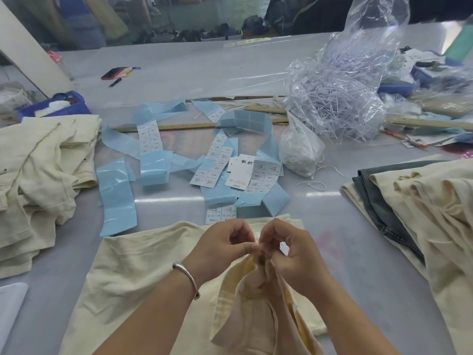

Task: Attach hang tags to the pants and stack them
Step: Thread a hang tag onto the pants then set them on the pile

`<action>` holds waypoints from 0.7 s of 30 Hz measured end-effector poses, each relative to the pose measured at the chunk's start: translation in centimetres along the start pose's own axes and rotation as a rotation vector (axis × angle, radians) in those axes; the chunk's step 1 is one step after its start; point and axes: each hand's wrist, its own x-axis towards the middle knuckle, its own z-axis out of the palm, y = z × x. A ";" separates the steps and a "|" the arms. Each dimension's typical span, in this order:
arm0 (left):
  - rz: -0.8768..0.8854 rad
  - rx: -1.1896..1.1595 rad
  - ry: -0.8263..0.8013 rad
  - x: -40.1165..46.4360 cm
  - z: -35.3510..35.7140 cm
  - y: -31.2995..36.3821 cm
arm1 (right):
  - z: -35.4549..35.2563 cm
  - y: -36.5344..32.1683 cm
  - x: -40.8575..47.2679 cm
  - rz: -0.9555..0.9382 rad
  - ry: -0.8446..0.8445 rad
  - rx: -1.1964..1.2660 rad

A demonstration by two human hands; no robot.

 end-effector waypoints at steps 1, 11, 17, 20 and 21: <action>-0.009 0.000 -0.002 0.0 0.0 -0.2 | 0.0 0.1 0.0 -0.004 -0.005 -0.027; -0.092 0.288 0.265 -1.3 -3.8 -4.0 | 0.7 -2.7 0.6 -0.033 0.112 -0.742; -0.422 0.651 0.477 -5.9 -11.1 -11.0 | 9.3 -4.5 -3.3 -0.079 -0.473 -0.884; -0.535 0.678 0.493 -8.5 -13.5 -13.9 | 11.1 -2.9 -4.1 0.069 -0.710 -1.170; -0.505 0.710 0.494 -9.1 -14.0 -14.6 | 10.6 -2.5 -4.0 0.130 -0.692 -1.237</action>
